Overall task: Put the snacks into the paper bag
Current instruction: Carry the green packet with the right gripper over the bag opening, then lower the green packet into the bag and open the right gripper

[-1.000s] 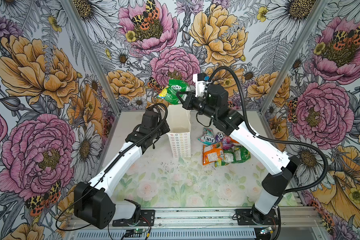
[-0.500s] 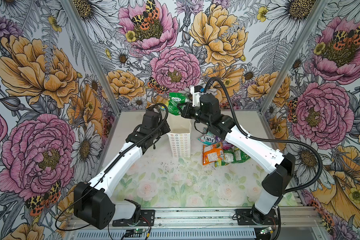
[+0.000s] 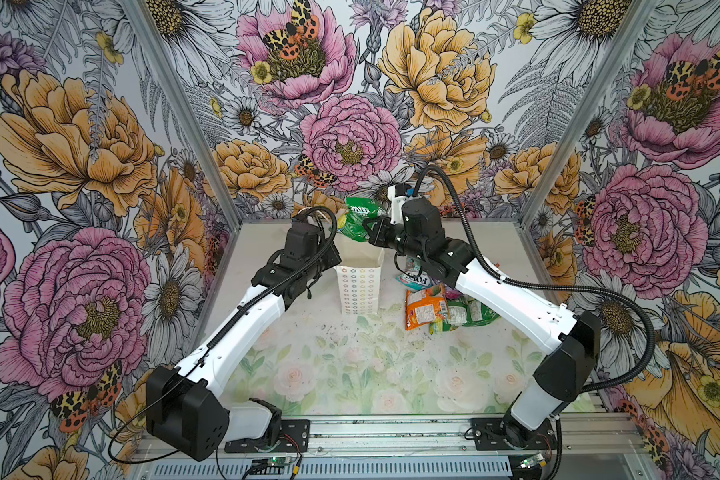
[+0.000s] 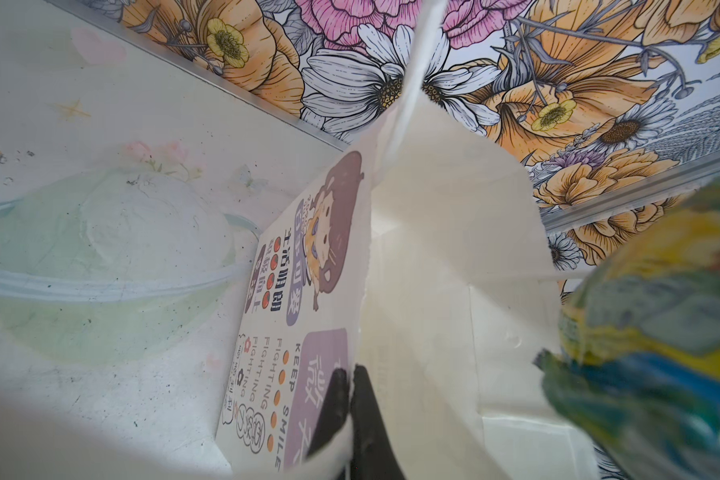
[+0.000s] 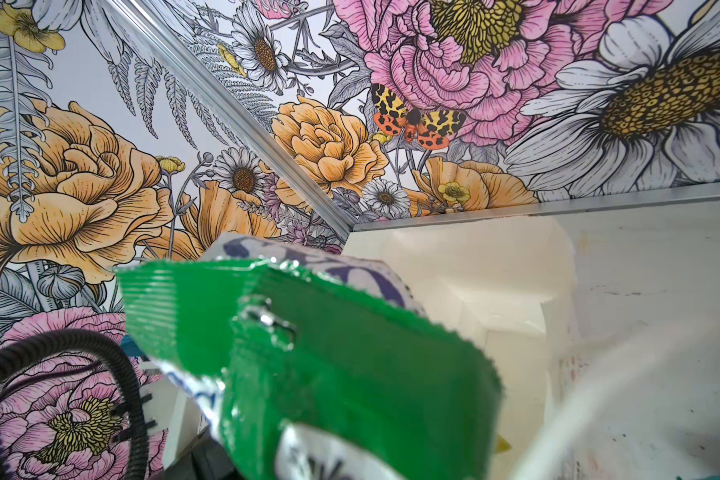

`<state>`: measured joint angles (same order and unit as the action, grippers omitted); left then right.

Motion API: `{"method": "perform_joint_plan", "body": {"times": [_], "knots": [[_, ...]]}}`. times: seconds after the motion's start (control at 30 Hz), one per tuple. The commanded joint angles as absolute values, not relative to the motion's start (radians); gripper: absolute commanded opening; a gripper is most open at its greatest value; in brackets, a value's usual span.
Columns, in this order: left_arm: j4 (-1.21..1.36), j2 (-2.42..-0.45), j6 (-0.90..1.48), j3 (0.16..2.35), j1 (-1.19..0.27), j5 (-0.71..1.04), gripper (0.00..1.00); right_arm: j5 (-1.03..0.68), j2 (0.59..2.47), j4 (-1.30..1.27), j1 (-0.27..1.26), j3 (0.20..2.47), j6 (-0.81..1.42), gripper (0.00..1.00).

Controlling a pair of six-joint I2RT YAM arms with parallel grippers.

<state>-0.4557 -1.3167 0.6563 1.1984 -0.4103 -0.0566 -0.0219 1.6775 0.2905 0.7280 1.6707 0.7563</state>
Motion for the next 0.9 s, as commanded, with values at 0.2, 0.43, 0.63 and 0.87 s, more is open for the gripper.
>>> {"method": "perform_joint_plan", "body": {"times": [0.2, 0.43, 0.63, 0.87], "knots": [[-0.45, -1.301, 0.657, 1.226, -0.422, -0.083, 0.0, -0.01, 1.636, 0.313, 0.733, 1.673, 0.788, 0.0], [-0.451, -1.304, 0.655, 1.229, -0.422, -0.084, 0.0, -0.015, 1.652, 0.364, 0.732, 1.687, 0.803, 0.0], [-0.451, -1.302, 0.653, 1.227, -0.423, -0.086, 0.0, -0.014, 1.663, 0.442, 0.732, 1.716, 0.805, 0.0], [-0.45, -1.299, 0.653, 1.222, -0.425, -0.087, 0.0, -0.012, 1.685, 0.522, 0.732, 1.762, 0.81, 0.0]]}}
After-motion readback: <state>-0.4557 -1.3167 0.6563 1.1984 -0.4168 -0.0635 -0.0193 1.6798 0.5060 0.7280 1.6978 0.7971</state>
